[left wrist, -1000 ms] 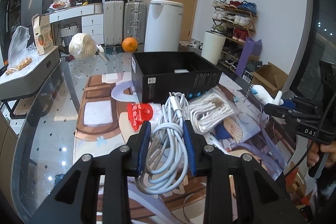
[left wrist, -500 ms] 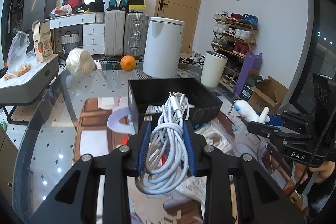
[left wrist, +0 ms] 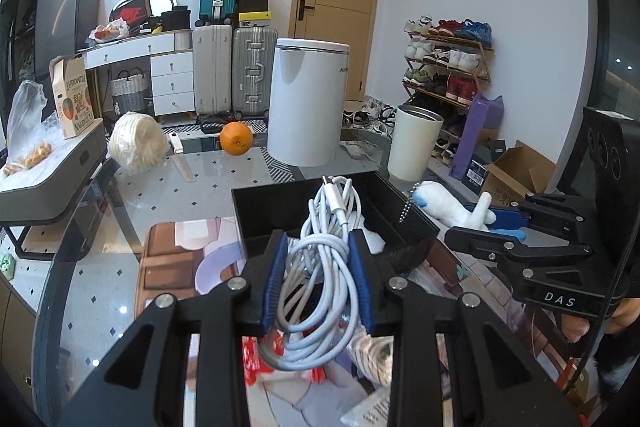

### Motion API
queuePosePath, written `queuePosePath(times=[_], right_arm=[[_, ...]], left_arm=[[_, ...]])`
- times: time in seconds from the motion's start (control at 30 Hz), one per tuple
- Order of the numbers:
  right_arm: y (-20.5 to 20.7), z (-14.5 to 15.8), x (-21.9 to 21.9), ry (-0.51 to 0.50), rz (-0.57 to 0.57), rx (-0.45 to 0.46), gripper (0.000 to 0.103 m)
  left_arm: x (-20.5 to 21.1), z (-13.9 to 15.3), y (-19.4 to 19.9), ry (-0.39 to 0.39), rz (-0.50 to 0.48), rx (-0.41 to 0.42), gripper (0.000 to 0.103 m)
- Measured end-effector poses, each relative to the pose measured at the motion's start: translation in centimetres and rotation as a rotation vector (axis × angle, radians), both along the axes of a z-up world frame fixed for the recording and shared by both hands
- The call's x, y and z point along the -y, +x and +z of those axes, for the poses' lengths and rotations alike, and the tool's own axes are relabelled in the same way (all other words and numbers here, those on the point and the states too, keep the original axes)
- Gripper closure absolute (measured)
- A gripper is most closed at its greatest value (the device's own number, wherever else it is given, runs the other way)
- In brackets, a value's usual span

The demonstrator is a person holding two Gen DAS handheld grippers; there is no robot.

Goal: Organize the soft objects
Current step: 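Lift the plush toy with the right gripper while the left carries the cable to the box, then open both grippers to drop the plush toy and cable into the black box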

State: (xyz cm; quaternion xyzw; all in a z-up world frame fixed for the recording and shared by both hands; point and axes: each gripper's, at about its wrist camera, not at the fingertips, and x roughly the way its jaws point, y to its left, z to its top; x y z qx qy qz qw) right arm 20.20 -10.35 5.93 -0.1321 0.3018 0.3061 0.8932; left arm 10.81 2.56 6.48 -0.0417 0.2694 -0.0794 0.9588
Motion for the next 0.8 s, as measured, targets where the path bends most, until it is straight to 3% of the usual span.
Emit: queuePosePath(times=[0.8], right_arm=[[7.9, -2.3, -4.9, -0.135, 0.12, -0.052, 0.071]], left_arm=[[-0.8, -2.2, 6.9, 0.001, 0.004, -0.059, 0.073]])
